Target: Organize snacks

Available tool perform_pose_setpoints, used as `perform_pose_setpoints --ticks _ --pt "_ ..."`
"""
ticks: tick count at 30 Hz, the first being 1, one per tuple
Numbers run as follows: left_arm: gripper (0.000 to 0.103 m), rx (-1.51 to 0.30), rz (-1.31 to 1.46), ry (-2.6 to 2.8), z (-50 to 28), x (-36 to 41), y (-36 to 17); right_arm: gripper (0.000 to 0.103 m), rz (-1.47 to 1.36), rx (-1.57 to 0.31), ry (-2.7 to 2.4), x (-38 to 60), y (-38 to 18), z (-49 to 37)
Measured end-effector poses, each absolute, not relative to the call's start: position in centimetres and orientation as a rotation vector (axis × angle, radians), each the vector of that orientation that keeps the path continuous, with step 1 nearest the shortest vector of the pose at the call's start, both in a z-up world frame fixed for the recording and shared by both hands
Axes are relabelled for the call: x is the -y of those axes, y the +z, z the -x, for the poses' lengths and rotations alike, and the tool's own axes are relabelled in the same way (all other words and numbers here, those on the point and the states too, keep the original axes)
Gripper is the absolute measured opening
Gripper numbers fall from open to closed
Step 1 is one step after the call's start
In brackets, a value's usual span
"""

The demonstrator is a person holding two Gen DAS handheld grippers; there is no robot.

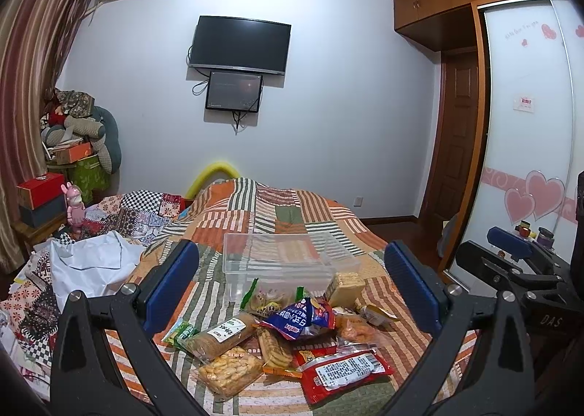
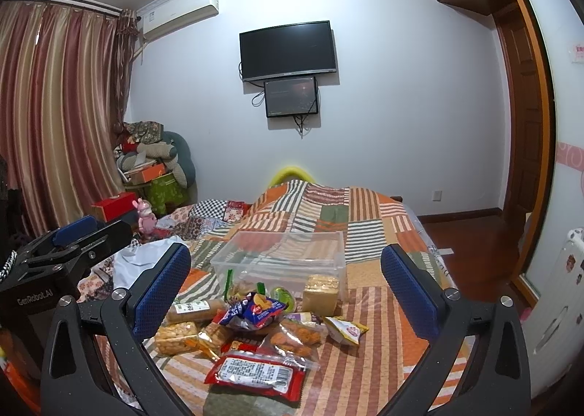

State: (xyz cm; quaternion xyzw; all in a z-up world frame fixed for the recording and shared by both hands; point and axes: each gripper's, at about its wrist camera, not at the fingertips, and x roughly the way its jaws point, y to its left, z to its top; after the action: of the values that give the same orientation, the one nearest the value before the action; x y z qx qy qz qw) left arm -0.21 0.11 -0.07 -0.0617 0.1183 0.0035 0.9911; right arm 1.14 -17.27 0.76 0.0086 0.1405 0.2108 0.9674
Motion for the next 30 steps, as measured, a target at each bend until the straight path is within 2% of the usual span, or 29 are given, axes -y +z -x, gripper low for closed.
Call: perform_pose_setpoints --ticks 30 --pt "0.103 -0.232 0.123 0.011 0.20 0.35 -0.01 0.103 -0.022 -0.279 0.440 17.07 1.02 -0.89"
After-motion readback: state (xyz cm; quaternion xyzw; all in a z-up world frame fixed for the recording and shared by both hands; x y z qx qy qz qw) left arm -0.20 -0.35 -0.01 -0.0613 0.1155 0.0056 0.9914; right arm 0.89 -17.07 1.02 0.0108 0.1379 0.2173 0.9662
